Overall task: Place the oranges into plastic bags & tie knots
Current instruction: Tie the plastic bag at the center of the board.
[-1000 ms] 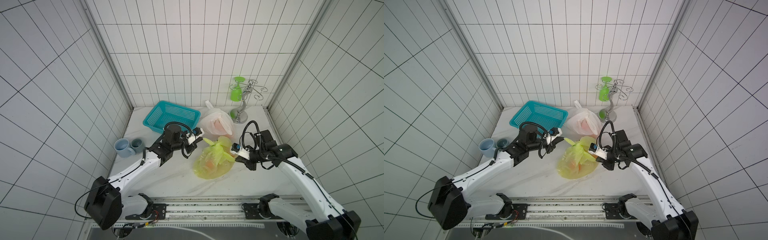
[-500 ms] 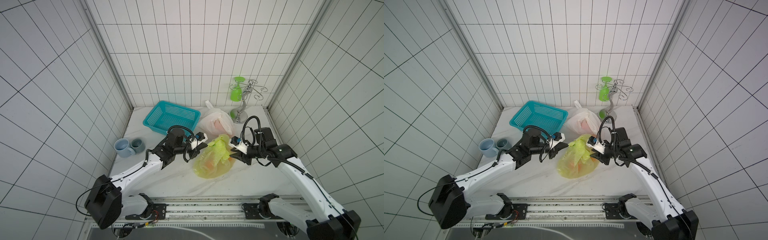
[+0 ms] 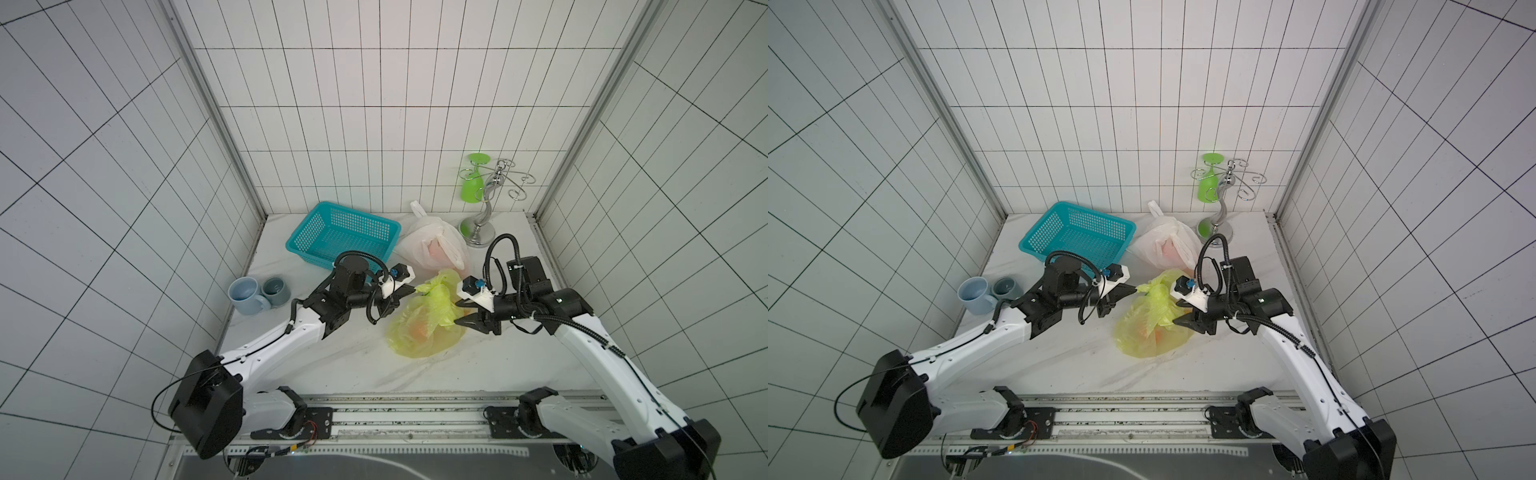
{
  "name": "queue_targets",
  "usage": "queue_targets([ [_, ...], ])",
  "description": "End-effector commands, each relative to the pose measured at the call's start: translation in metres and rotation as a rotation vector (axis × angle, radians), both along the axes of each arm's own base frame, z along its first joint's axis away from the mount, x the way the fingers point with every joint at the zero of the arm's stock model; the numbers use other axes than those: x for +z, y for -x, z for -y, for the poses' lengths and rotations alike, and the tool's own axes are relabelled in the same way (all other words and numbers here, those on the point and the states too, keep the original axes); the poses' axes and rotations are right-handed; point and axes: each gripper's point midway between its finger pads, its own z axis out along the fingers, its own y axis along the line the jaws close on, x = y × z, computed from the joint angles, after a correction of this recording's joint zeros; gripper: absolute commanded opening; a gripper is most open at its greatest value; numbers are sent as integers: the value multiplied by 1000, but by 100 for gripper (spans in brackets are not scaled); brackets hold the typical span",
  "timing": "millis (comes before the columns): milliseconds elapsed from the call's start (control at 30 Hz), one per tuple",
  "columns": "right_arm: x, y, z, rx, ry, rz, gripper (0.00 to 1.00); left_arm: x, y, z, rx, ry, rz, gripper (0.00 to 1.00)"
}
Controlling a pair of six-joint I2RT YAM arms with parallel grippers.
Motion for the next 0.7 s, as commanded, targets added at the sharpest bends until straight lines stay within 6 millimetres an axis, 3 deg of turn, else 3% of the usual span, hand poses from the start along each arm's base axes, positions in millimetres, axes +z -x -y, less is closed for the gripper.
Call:
queue_targets([
  [0, 3, 16, -3, 60, -19, -19, 50, 4, 3, -2, -4, 5, 28, 0],
  [167, 16, 8, 11, -33, 47, 64, 53, 5, 3, -2, -3, 5, 32, 0],
  [333, 27, 25, 16, -24, 41, 92, 53, 7, 3, -2, -3, 5, 42, 0],
  [533, 17, 56, 6, 110, -20, -9, 49, 7, 0, 0, -3, 3, 39, 0],
  [667, 5, 56, -6, 142, -52, -101, 49, 8, -1, 1, -4, 3, 37, 0],
])
